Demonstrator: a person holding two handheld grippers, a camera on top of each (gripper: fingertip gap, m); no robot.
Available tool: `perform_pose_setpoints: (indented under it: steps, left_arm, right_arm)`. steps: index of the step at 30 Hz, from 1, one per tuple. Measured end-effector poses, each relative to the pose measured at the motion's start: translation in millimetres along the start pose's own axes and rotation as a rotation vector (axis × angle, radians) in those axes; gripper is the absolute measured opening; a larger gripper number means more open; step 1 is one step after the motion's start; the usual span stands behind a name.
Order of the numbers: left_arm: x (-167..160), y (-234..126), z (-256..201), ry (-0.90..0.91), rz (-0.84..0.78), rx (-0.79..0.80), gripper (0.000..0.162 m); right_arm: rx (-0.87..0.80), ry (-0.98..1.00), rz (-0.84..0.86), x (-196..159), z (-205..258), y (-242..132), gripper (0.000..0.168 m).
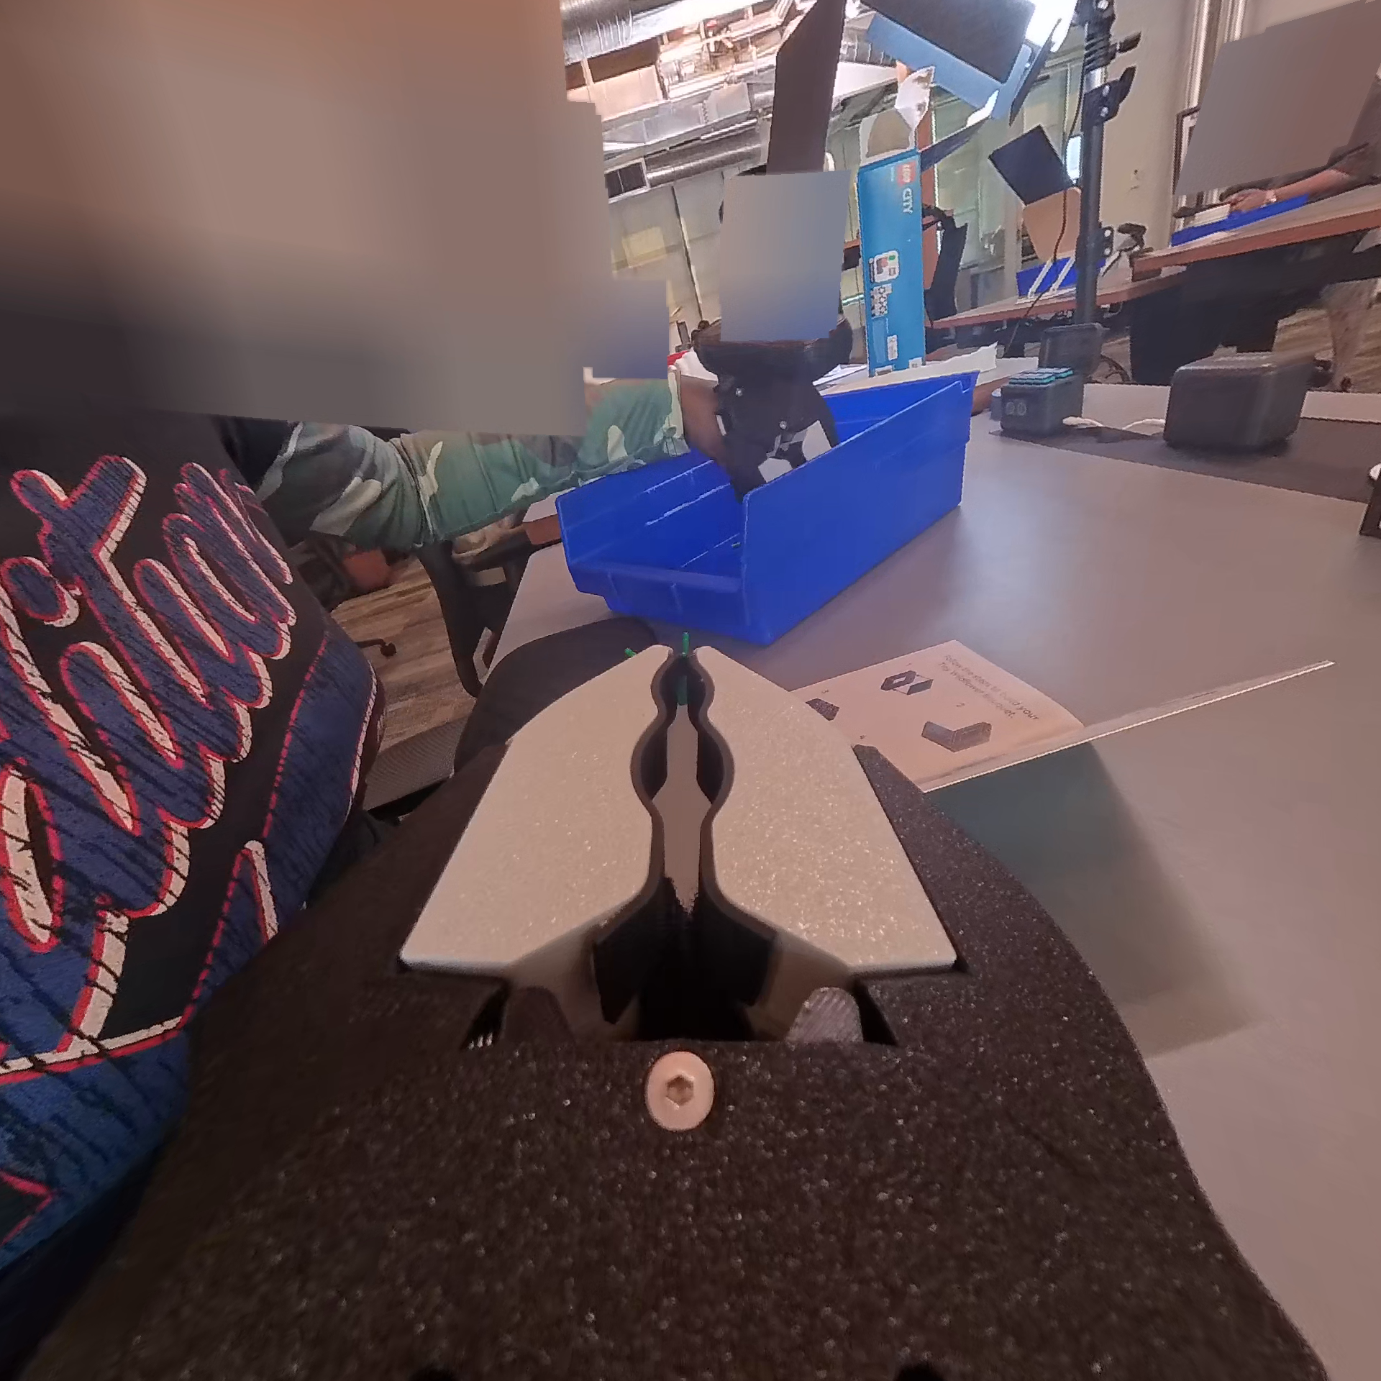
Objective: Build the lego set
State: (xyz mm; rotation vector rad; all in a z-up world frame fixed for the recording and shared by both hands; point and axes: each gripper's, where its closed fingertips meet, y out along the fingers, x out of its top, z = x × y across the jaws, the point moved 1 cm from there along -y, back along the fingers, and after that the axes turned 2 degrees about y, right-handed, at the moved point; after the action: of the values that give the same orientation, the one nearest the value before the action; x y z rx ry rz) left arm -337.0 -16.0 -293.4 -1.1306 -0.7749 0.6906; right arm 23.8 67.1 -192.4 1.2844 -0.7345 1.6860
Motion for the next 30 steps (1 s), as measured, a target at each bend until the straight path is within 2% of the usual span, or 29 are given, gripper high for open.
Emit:
perform_pose_setpoints:
  steps: [5, 12, 23, 30]
  left_arm:
    - [0.9, -0.6, 5.6, 0.031, -0.007, 0.022, 0.015]
    - [0.4, 1.5, 10.3, 0.173, 0.021, 0.02, 0.014]
    - [6.4, -6.7, 6.7, 0.24, -0.013, 0.005, 0.011]
    - [3.7, -0.1, 6.1, 0.263, 0.019, -0.01, 0.011]
  right_arm:
    - [0.003, 0.001, -0.001, 0.2, 0.2, -0.1, 0.002]
    - [0.001, 0.001, -0.004, 0.6, -0.1, -0.7, 0.002]
    - [0.003, 0.017, -0.002, 0.3, -1.5, -0.4, 0.002]
    - [0.002, 0.02, 0.0, 0.3, -2.0, -0.2, 0.002]
